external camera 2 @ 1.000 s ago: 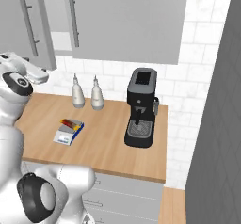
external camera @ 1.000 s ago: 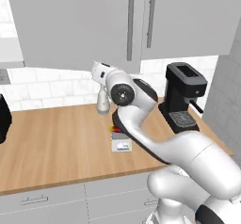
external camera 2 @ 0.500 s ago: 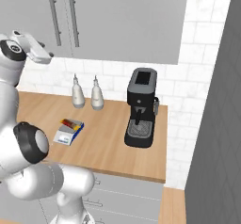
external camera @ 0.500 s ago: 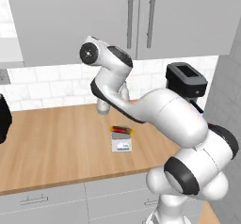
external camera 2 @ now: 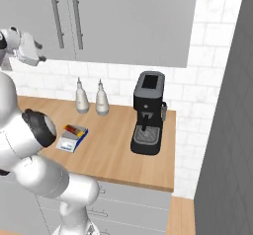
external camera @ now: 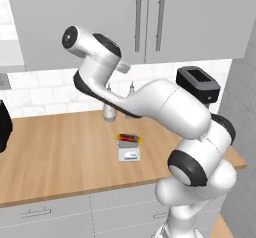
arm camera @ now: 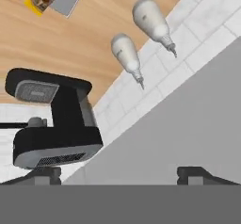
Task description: Pick the bar and place it on the digital scale for weighing, and close the cabinet.
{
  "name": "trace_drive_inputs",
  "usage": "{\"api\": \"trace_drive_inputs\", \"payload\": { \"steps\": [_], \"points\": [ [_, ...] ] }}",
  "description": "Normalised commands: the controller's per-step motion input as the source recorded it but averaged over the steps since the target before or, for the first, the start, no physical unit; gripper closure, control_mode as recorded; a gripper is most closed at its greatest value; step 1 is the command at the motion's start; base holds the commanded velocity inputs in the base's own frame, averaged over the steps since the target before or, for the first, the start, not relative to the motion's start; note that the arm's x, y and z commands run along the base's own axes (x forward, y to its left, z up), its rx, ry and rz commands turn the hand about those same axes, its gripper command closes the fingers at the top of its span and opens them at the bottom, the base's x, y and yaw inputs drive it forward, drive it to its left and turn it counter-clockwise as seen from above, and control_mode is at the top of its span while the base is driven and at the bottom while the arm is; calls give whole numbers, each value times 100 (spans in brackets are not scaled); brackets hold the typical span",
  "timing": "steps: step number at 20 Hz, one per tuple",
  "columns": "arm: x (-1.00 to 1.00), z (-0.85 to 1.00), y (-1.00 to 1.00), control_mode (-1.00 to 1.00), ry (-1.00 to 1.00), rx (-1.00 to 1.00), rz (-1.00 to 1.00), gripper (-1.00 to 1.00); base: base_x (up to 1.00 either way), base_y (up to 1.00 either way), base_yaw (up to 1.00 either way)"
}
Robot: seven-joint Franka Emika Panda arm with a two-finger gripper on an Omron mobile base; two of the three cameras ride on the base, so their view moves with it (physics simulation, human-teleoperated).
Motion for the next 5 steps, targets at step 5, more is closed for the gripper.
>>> {"api": "trace_drive_inputs", "payload": {
  "steps": [5],
  "points": [
    [60, -65, -99, -100, -42, 67, 8, -100, 0, 0, 0]
  ]
}}
